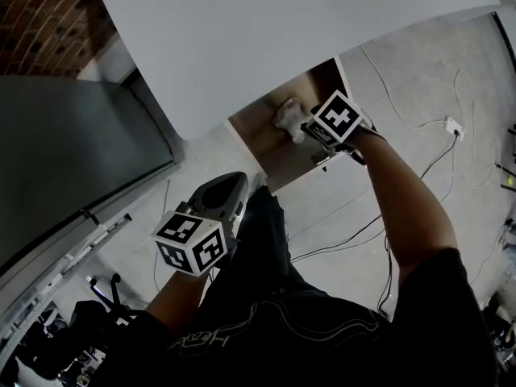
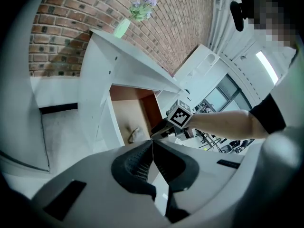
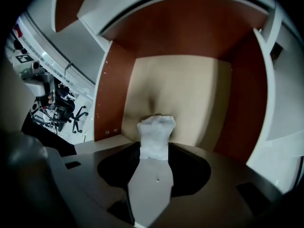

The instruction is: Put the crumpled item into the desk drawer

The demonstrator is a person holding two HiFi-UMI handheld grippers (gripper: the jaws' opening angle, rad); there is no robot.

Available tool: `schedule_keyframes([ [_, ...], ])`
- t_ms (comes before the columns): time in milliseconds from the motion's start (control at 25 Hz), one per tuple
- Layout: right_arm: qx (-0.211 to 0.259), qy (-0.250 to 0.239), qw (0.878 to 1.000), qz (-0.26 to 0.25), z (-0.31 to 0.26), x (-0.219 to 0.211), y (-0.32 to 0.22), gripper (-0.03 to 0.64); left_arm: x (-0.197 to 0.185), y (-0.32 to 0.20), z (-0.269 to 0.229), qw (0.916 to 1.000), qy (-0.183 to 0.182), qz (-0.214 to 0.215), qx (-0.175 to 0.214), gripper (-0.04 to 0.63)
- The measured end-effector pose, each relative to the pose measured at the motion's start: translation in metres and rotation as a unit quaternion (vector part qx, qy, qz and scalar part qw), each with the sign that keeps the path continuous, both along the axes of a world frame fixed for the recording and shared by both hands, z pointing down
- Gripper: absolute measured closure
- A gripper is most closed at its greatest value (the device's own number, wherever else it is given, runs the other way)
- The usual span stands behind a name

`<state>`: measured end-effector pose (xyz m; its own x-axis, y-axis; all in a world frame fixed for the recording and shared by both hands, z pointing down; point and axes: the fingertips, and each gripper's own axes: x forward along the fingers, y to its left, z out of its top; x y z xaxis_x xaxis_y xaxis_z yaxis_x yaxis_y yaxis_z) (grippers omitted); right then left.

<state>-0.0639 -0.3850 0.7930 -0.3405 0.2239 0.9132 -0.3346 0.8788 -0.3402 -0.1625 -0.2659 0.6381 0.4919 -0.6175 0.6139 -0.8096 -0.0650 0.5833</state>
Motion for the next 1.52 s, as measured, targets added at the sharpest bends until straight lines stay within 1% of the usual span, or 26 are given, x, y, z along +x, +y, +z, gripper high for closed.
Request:
schedule_keyframes([
  [120, 0.015, -0.029, 0.999, 0.013, -0.038, 0.002, 0.004, 0.423, 0.003, 0.002, -0.017, 0.9999, -0.004, -0.002, 0.015, 0.572],
  [280, 0.041, -0.064, 0.997, 0.021, -0.099, 0.015, 0.029, 0.423, 0.011, 0.016, -0.049, 0.9997, -0.003, -0.004, 0.024, 0.572],
  [360, 0.056, -0.094, 0.994, 0.031, -0.134, 0.021, 0.044, 0.423, 0.019, 0.023, -0.069, 0.9994, 0.002, 0.000, 0.034, 0.572],
  [480, 0.090, -0.154, 0.983, 0.044, -0.198, 0.024, 0.062, 0.425, 0.031, 0.027, -0.107, 0.9975, 0.010, 0.016, 0.068, 0.572],
  [600, 0.129, -0.201, 0.969, 0.064, -0.261, 0.033, 0.088, 0.440, 0.043, 0.037, -0.150, 0.9940, 0.014, 0.034, 0.103, 0.572],
  [680, 0.148, -0.243, 0.955, 0.084, -0.305, 0.039, 0.114, 0.459, 0.054, 0.052, -0.179, 0.9920, 0.017, 0.045, 0.117, 0.572],
  [800, 0.161, -0.309, 0.929, 0.128, -0.371, 0.050, 0.154, 0.494, 0.074, 0.080, -0.225, 0.9879, 0.023, 0.065, 0.139, 0.572],
  [880, 0.154, -0.359, 0.906, 0.162, -0.418, 0.060, 0.178, 0.509, 0.090, 0.098, -0.256, 0.9836, 0.030, 0.079, 0.160, 0.572],
  [960, 0.151, -0.412, 0.880, 0.181, -0.464, 0.070, 0.203, 0.517, 0.104, 0.116, -0.286, 0.9788, 0.040, 0.088, 0.180, 0.572],
  [1000, 0.154, -0.435, 0.868, 0.184, -0.485, 0.076, 0.216, 0.527, 0.111, 0.126, -0.300, 0.9765, 0.044, 0.093, 0.190, 0.572],
  [1080, 0.171, -0.469, 0.848, 0.177, -0.519, 0.088, 0.243, 0.546, 0.124, 0.144, -0.329, 0.9716, 0.039, 0.102, 0.210, 0.572],
  [1160, 0.210, -0.491, 0.829, 0.164, -0.547, 0.100, 0.265, 0.554, 0.137, 0.160, -0.359, 0.9646, 0.027, 0.114, 0.236, 0.572],
  [1200, 0.230, -0.497, 0.822, 0.160, -0.558, 0.106, 0.275, 0.559, 0.143, 0.168, -0.375, 0.9603, 0.023, 0.120, 0.251, 0.572],
  [1280, 0.252, -0.501, 0.813, 0.157, -0.572, 0.117, 0.292, 0.563, 0.154, 0.182, -0.403, 0.9515, 0.023, 0.132, 0.277, 0.572],
  [1520, 0.273, -0.523, 0.792, 0.155, -0.615, 0.138, 0.337, 0.568, 0.186, 0.224, -0.466, 0.9223, 0.022, 0.174, 0.344, 0.572],
])
